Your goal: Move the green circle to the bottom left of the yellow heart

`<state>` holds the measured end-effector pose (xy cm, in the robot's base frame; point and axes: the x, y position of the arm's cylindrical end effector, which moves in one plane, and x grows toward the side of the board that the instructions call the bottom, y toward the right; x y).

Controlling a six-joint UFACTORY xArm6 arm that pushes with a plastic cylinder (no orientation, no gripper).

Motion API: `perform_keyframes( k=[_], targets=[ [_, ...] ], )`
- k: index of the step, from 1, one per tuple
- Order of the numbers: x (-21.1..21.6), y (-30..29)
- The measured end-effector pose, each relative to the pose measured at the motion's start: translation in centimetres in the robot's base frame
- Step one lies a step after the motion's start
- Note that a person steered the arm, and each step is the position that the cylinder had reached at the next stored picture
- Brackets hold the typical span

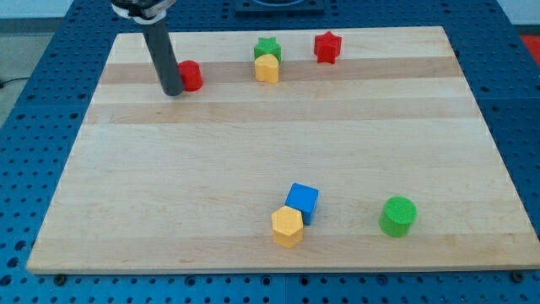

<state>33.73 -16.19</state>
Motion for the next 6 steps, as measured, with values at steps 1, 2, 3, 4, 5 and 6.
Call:
perform_keyframes(
  k=[1, 2, 3, 4, 5, 6],
  targets=[
    [-1.6, 2.1],
    [-4.5, 3.1],
    [-5.0, 3.4],
    [3.2, 5.1],
    [10.9, 16.9],
    [15.7, 32.7]
  ],
)
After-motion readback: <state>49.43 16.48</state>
